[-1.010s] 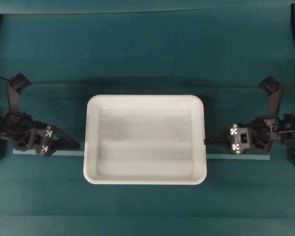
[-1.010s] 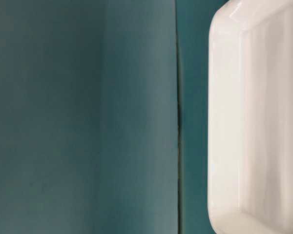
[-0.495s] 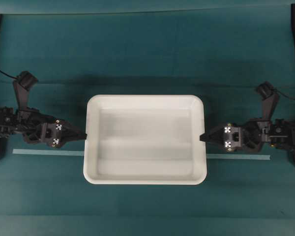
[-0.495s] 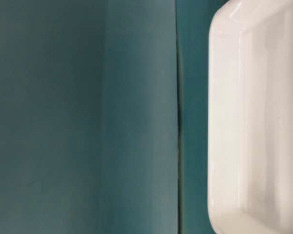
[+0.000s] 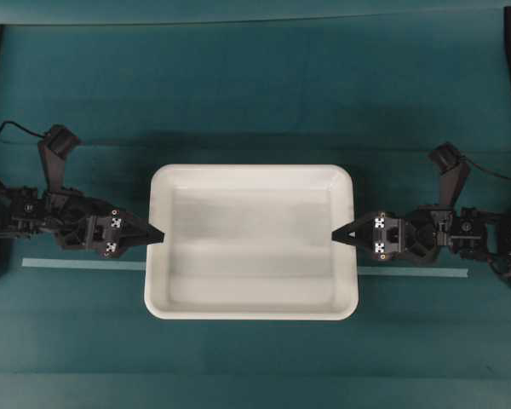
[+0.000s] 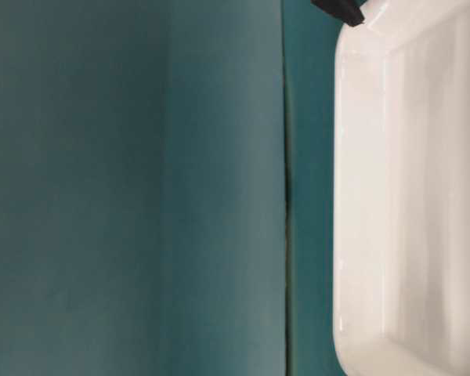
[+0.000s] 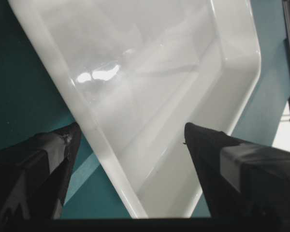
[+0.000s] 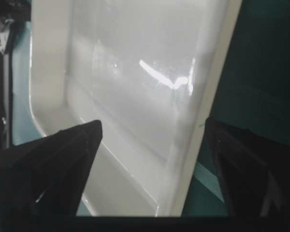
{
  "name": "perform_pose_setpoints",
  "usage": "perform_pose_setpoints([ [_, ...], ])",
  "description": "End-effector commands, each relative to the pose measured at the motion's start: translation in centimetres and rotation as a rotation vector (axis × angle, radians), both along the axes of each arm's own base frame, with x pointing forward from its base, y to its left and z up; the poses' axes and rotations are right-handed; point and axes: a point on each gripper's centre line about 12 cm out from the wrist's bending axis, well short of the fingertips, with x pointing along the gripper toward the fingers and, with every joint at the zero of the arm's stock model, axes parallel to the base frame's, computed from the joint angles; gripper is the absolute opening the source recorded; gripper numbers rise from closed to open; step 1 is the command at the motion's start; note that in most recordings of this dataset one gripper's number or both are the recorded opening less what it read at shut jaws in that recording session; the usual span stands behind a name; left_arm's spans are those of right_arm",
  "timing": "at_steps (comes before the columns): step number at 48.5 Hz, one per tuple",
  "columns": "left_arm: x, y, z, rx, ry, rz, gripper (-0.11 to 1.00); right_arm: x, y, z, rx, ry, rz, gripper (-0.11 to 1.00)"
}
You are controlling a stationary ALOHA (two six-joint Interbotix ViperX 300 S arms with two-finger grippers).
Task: Lift the white case with both hands.
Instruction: 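Close left and right grippers on the tray's left and right rims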
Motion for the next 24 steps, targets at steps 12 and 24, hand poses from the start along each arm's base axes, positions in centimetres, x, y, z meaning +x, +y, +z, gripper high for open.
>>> perform_pose_setpoints([
  [12, 0.7, 0.0, 0.0, 0.033, -0.004, -0.017, 0.73, -0.1, 0.2, -1.1, 0.027, 0.085, 0.001, 0.51],
  [24, 0.7, 0.1, 0.0, 0.049, 0.001, -0.024, 0.16, 0.2, 0.3, -1.3, 0.050, 0.140, 0.005, 0.12],
])
